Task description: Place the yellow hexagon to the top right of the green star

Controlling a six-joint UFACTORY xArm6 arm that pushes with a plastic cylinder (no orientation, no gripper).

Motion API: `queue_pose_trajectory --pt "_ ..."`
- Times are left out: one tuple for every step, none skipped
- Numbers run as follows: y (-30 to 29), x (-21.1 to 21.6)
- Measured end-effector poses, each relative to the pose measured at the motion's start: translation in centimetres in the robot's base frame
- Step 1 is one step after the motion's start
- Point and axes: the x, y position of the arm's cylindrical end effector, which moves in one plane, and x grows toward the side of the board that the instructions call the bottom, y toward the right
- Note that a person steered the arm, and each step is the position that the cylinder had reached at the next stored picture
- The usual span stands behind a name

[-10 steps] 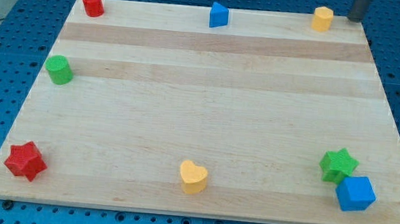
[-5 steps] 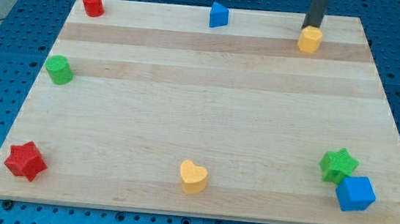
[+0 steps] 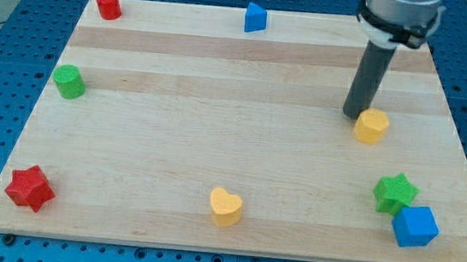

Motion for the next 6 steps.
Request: queue_pose_trajectory --pt "0.0 2.7" --pt "0.4 5.2" --pt "0.7 5.3" --pt "0.9 1.9" --pt "2.7 2.8" --pt "3.4 5.2"
